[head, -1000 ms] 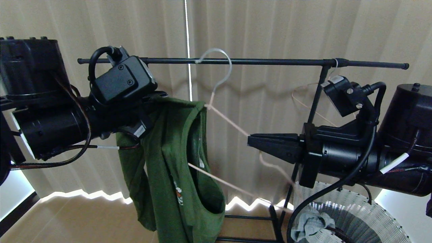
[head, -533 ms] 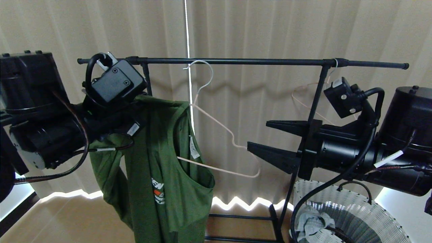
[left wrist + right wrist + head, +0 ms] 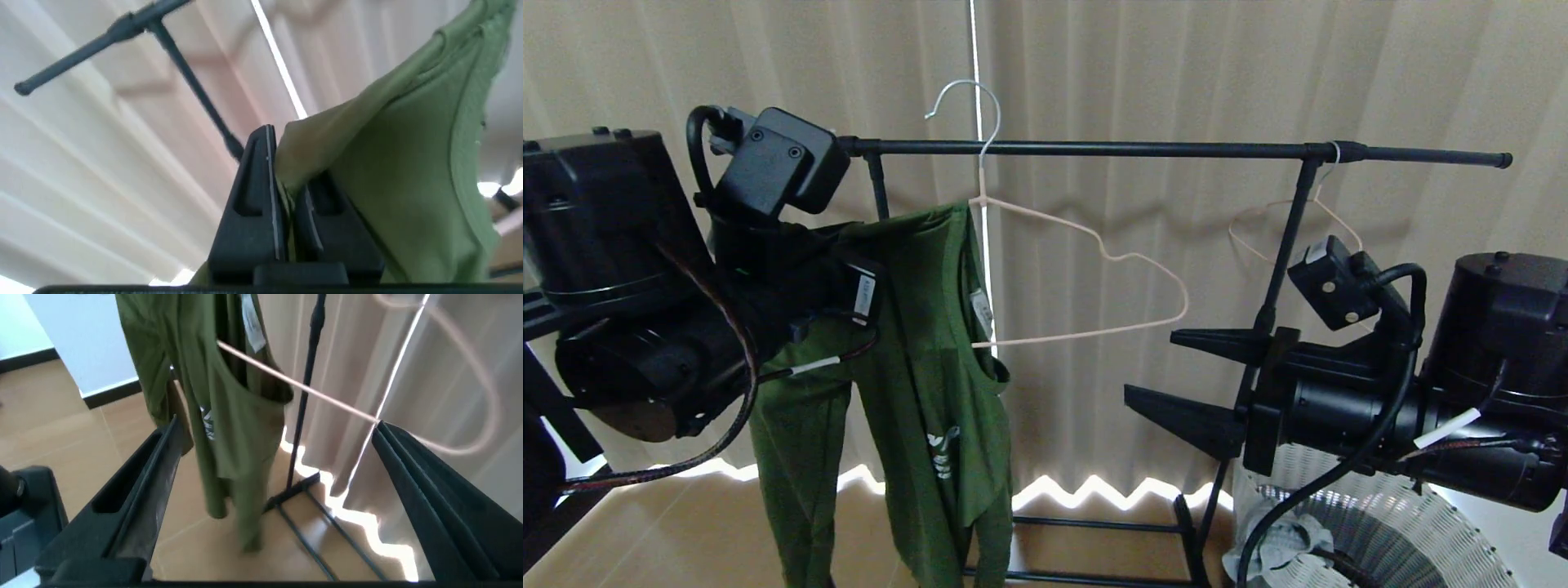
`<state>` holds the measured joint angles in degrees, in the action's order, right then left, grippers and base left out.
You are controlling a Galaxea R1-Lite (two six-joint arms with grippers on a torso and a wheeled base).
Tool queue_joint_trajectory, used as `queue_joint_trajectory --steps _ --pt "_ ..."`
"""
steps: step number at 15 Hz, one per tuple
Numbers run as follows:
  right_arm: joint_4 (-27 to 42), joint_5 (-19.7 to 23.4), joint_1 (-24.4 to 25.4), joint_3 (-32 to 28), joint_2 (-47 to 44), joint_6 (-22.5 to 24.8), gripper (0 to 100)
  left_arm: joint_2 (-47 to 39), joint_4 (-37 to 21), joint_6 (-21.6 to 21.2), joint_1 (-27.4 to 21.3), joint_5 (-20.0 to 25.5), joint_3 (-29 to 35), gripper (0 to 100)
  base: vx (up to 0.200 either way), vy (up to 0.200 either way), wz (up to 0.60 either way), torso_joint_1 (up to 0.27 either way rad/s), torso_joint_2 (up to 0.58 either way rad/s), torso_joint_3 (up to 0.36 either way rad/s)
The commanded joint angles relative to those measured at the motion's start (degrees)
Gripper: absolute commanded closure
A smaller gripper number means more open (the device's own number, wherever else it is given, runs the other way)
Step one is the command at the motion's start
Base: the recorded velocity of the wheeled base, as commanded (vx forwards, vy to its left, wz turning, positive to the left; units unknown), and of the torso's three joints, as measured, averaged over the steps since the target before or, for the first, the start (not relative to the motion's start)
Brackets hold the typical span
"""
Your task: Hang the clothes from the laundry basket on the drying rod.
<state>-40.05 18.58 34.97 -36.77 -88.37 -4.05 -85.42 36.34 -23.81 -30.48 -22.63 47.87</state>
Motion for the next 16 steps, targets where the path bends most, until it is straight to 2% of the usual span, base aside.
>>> queue_joint_trajectory --steps 1,4,7,9,11,12,16 --pt "-0.03 -0.12 1.06 1.08 -0.93 -0.08 0 0.43 2.60 0.08 -0.55 -0.14 0.03 100 0.000 0.000 0.00 0.000 0.00 0.000" --pt "-0.21 -2.49 2.73 1.08 -3.30 -0.17 0 0.43 4.79 0.17 -0.55 0.13 0.20 100 0.000 0.000 0.00 0.000 0.00 0.000" --pt "-1.17 -4.43 3.61 0.03 -6.46 -0.17 0 0.43 6.73 2.54 -2.04 0.57 0.56 100 0.000 0.000 0.00 0.000 0.00 0.000" --pt "-7.68 -5.13 3.61 -0.32 -10.68 -0.08 0 0.69 7.25 3.24 -3.71 0.74 0.56 100 0.000 0.000 0.00 0.000 0.00 0.000" --pt "-14.09 -5.83 3.61 -1.47 -14.81 0.00 0 1.66 7.17 3.24 -4.06 4.17 0.64 100 0.000 0.000 0.00 0.000 0.00 0.000" --pt "-14.62 -6.01 3.61 -2.61 -15.87 0.00 0 2.01 7.17 3.15 -4.06 5.57 0.64 100 0.000 0.000 0.00 0.000 0.00 0.000" --pt "-14.89 -6.19 4.58 -5.07 -17.63 -0.08 0 2.10 7.25 3.24 -5.03 6.01 0.64 100 0.000 0.000 0.00 0.000 0.00 0.000"
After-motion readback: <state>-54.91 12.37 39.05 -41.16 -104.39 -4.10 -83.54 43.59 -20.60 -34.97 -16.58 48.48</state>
